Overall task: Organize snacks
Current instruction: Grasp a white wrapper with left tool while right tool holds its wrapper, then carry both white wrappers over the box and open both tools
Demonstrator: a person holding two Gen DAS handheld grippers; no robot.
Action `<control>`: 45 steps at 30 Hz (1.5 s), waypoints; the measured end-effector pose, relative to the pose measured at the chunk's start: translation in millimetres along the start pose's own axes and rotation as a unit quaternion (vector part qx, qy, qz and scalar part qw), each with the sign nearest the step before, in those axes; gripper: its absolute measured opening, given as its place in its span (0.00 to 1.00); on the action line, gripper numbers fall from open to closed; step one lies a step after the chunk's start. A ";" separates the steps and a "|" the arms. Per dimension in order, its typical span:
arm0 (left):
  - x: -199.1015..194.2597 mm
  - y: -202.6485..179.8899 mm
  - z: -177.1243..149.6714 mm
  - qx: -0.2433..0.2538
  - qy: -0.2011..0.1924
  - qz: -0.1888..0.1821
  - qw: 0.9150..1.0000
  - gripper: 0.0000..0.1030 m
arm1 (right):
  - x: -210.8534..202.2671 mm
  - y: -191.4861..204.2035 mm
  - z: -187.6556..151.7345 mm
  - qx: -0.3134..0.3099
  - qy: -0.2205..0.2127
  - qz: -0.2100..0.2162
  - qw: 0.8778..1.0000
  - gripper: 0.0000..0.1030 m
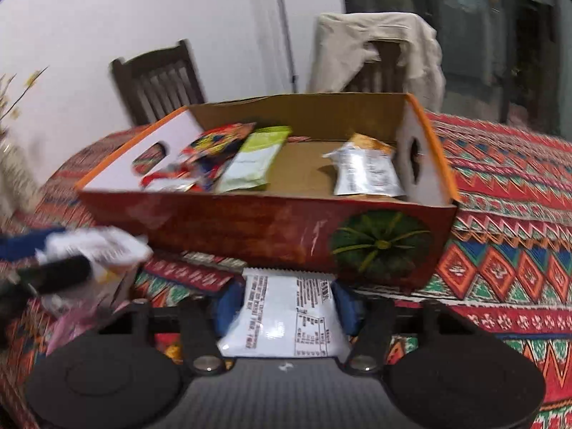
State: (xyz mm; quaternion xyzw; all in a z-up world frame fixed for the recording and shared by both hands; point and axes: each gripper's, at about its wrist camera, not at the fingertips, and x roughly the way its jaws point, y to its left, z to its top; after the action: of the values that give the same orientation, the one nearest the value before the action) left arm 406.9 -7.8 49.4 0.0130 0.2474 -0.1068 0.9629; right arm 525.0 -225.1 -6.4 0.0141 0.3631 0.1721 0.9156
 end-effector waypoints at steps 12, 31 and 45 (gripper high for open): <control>-103.1 9.2 -30.1 -0.076 -0.024 0.040 0.996 0.52 | -85.9 9.5 -21.8 -0.018 -0.091 0.007 0.996 0.40; -155.8 -52.3 -75.3 -0.050 -0.001 0.020 0.999 0.52 | -230.3 40.3 -159.1 -0.023 -0.137 0.018 0.990 0.40; -92.8 -46.6 -22.0 -0.051 -0.001 -0.023 0.998 0.52 | -205.6 19.6 -127.3 -0.025 -0.139 0.030 0.990 0.40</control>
State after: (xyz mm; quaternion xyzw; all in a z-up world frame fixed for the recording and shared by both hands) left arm 307.3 -33.1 75.9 -0.0423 0.2518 -0.1166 0.9598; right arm 294.6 -286.3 38.5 0.0260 0.2273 0.2050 0.9516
